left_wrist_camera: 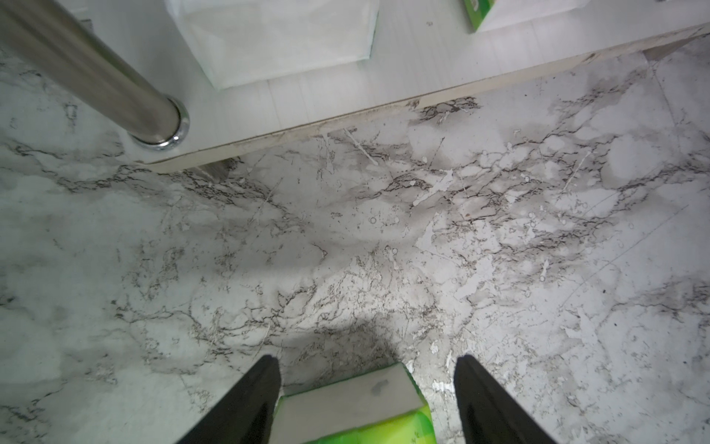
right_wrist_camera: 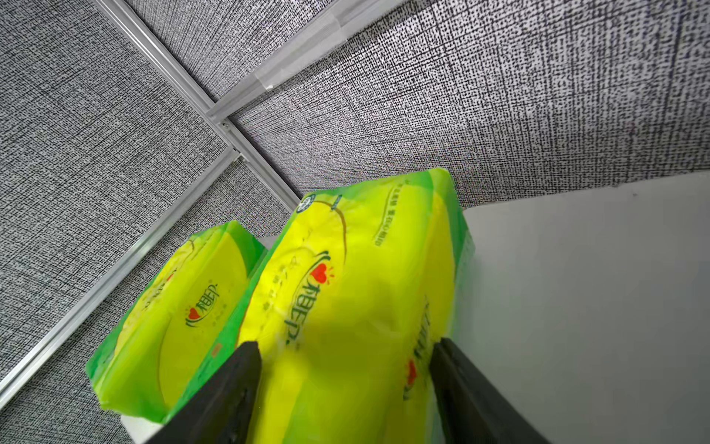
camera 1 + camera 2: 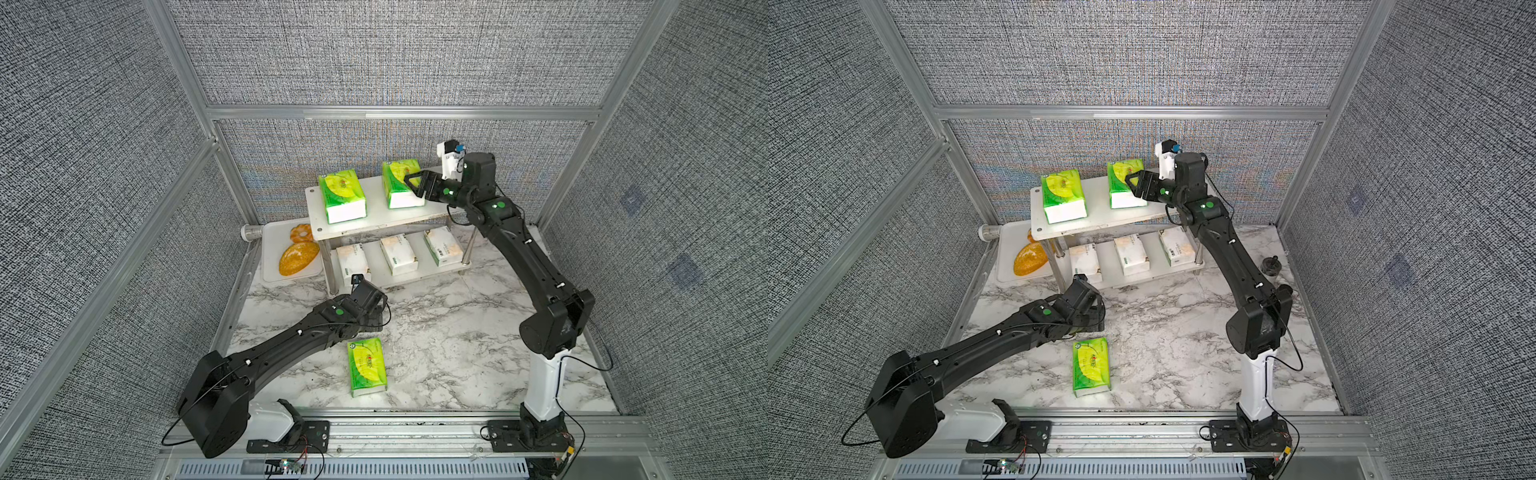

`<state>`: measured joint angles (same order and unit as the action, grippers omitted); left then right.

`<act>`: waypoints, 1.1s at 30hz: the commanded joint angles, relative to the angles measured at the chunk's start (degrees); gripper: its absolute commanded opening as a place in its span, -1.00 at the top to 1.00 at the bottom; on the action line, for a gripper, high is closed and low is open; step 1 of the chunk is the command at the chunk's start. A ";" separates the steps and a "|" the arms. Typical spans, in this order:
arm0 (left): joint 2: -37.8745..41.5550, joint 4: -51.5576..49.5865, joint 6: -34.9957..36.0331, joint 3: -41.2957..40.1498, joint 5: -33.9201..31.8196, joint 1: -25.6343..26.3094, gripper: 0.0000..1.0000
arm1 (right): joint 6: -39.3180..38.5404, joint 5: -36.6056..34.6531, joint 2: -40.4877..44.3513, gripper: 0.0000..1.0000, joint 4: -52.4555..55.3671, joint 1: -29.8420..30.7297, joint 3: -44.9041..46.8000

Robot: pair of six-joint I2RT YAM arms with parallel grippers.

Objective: Place the tissue boxes on the shelf by color
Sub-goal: Place a box of tissues on the shelf.

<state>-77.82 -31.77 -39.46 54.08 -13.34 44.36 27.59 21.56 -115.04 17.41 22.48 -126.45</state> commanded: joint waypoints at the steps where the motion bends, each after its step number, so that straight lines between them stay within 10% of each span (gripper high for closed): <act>1: 0.15 -0.74 0.62 0.41 -0.37 -0.15 -0.53 | -1.07 -0.12 0.18 -0.37 0.51 0.03 -0.10; 33: 1.52 -3.04 0.97 1.59 -1.65 -0.50 -0.53 | -0.05 -5.89 15.09 -0.72 -10.20 -0.74 16.30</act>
<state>-77.10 -33.32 -38.83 55.59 -13.65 43.88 27.83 17.89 -102.69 10.35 21.78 -113.82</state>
